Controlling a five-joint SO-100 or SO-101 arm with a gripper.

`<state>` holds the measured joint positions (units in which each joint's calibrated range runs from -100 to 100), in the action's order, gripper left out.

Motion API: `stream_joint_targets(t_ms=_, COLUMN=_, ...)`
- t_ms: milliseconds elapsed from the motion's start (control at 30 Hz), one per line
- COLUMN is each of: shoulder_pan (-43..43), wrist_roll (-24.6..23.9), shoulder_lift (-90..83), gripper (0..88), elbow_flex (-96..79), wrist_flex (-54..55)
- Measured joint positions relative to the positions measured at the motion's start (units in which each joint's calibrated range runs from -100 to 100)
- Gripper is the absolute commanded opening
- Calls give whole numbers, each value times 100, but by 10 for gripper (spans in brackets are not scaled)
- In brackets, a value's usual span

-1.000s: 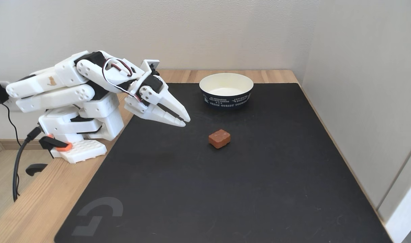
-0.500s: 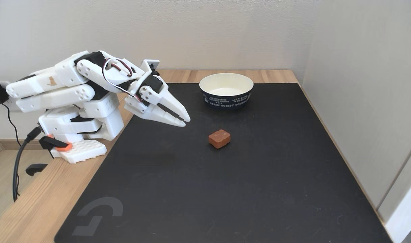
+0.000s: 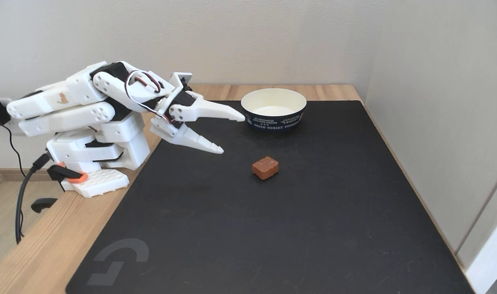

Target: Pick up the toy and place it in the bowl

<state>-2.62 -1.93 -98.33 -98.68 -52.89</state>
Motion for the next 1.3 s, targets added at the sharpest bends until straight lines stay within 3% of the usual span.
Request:
stream_joint_targets(t_ms=267, shoulder_pan=17, wrist_roll=-72, shoulder_lift=0, gripper=367, elbow_flex=0, wrist_flex=0)
stream_joint_targets(t_ms=467, shoulder_pan=366, wrist_roll=-813, shoulder_lift=300, gripper=367, elbow_flex=378, wrist_flex=-253)
stream_joint_targets(t_ms=700, shoulder_pan=474, wrist_roll=-1694, shoulder_lift=3122, gripper=367, elbow_flex=2419, wrist_flex=-270)
stream_joint_targets(t_ms=900, shoulder_pan=483, wrist_roll=-1828, shoulder_lift=5629, gripper=367, elbow_flex=4355, wrist_flex=-355)
stream_joint_targets(t_ms=1300, shoulder_pan=566, wrist_roll=-2023, shoulder_lift=10058, gripper=333, elbow_flex=8380, wrist_flex=-1807)
